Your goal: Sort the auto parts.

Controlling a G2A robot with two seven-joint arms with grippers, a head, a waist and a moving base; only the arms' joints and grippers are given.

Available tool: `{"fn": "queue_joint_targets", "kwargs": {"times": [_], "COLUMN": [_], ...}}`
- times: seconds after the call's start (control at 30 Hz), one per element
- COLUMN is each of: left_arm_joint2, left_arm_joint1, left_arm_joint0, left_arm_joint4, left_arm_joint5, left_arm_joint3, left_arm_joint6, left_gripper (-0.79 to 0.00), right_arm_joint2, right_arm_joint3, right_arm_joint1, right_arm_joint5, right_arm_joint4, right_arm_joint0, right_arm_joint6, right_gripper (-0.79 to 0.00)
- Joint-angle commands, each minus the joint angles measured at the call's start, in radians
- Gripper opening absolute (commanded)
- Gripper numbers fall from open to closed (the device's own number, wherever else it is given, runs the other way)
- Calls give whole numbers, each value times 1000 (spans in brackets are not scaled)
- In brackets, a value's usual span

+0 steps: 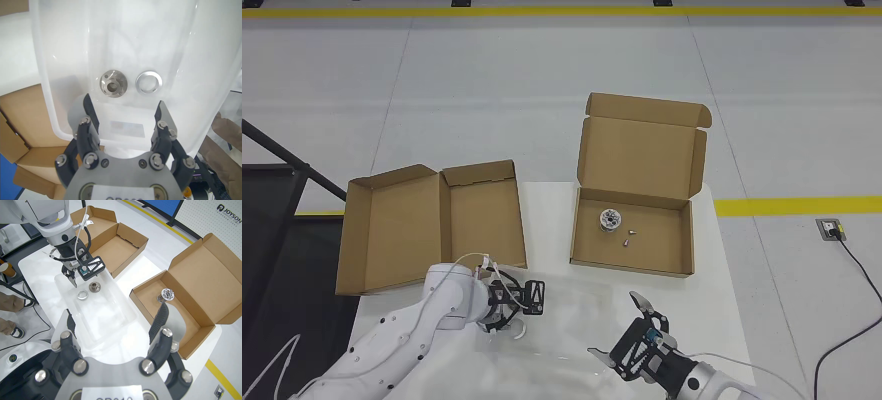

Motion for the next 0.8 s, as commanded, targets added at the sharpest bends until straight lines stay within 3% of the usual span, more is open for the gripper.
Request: {"fn": "queue_joint_targets", "kwargs": {"times": [0.0,0.1,0.23,0.47,0.57,0.77], "left_arm_joint2": [15,33,49,84,97,123], "left_arm_joint1": [-5,-14,-26,-49,-59,-80], "left_arm_joint0": [-12,-21,-33,-46,-51,-63], "left_arm_joint4": [8,28,37,94,109,126], "left_arm_joint5": [14,44,61,96,100,102], "left_arm_joint3": [6,9,25,41,55,88], "left_arm_joint6": [-13,-38,-33,-8,4,4], "left_gripper": [-197,-243,-228,-271,-336,-382], "right_arm_joint2": [0,0,0,0,0,0], "right_arm_joint3": [0,0,0,0,0,0], "right_arm_joint1": [0,0,0,0,0,0], "right_arm_joint5": [0,0,0,0,0,0], "right_arm_joint4": [0,0,0,0,0,0], "right_arm_joint0": [0,0,0,0,0,0], "right_arm_joint6": [0,0,0,0,0,0], "right_gripper": [0,0,0,0,0,0]}}
